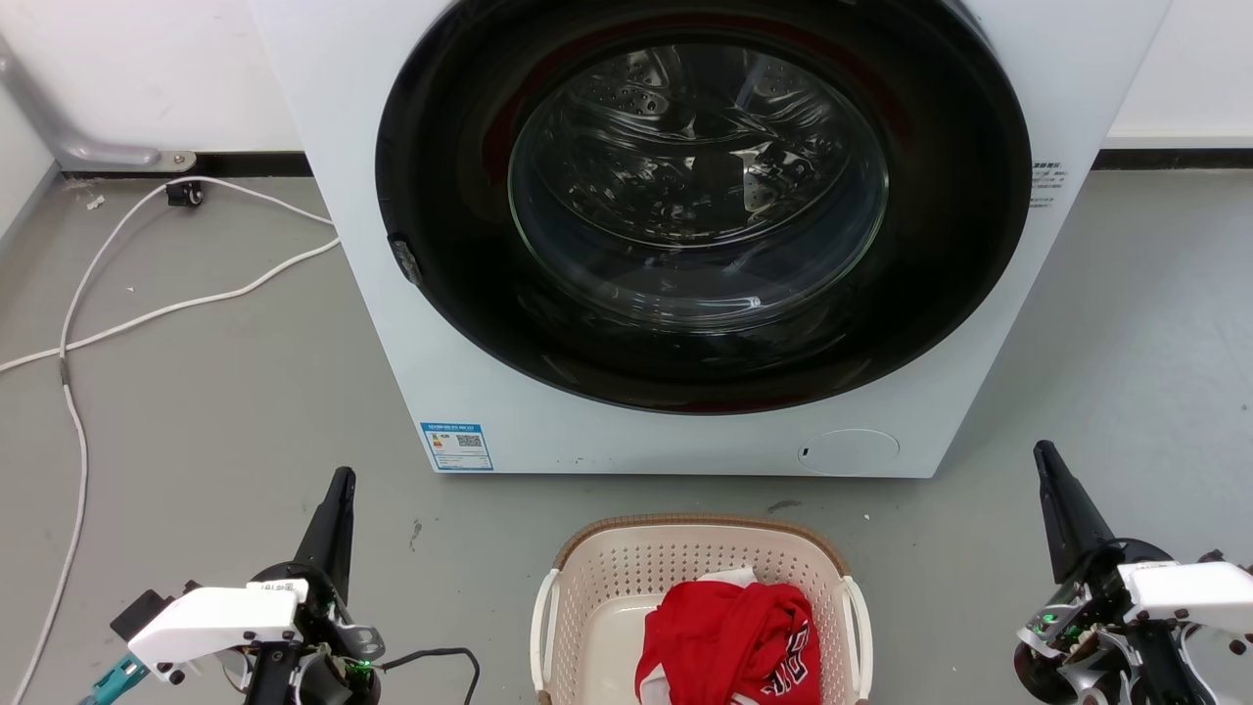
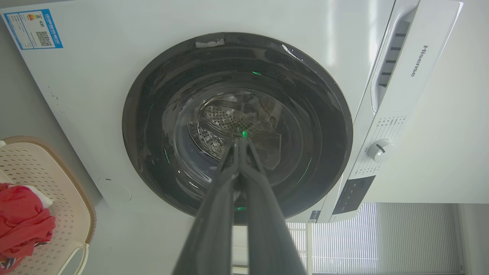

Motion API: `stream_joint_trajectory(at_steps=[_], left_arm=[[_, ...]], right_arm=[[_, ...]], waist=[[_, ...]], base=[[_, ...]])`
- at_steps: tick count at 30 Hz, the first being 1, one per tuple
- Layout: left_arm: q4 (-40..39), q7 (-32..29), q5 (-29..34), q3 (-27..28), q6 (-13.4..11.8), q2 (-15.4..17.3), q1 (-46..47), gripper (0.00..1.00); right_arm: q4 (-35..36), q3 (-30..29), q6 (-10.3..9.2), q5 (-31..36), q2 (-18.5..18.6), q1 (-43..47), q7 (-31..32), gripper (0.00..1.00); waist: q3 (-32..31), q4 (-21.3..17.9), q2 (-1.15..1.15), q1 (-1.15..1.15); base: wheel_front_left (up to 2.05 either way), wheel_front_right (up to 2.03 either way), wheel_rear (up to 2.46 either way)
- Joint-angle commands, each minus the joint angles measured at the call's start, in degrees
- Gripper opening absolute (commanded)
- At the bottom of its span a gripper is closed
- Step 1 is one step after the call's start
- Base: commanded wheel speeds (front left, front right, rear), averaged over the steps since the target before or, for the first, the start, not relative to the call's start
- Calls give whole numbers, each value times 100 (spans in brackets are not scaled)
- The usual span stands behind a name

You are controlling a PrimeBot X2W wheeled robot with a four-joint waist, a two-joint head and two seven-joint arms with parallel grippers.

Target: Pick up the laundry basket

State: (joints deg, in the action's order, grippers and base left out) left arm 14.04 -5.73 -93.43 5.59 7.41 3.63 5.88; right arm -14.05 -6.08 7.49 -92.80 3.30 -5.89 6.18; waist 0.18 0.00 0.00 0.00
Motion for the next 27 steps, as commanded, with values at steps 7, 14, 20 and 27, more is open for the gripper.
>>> stream_joint_trajectory(at_steps=[7, 14, 20, 27], left_arm=[[8, -19, 46, 22, 20, -11, 54, 0], [9, -30, 53, 31, 20, -18, 55, 0], [9, -39, 47, 39, 20, -23, 56, 0], [9, -46, 55, 46, 20, -29, 56, 0]], right_arm=[[-5, -13, 0, 18, -22, -61, 21, 0], [-6, -18, 0, 21, -24, -61, 25, 0], [-6, -21, 0, 25, -26, -62, 29, 0], [-6, -24, 0, 29, -29, -62, 33, 0]], waist=[[0, 0, 0, 0], [0, 0, 0, 0], [0, 0, 0, 0], [0, 0, 0, 0]], base=[[0, 0, 0], [0, 0, 0], [0, 0, 0], [0, 0, 0]])
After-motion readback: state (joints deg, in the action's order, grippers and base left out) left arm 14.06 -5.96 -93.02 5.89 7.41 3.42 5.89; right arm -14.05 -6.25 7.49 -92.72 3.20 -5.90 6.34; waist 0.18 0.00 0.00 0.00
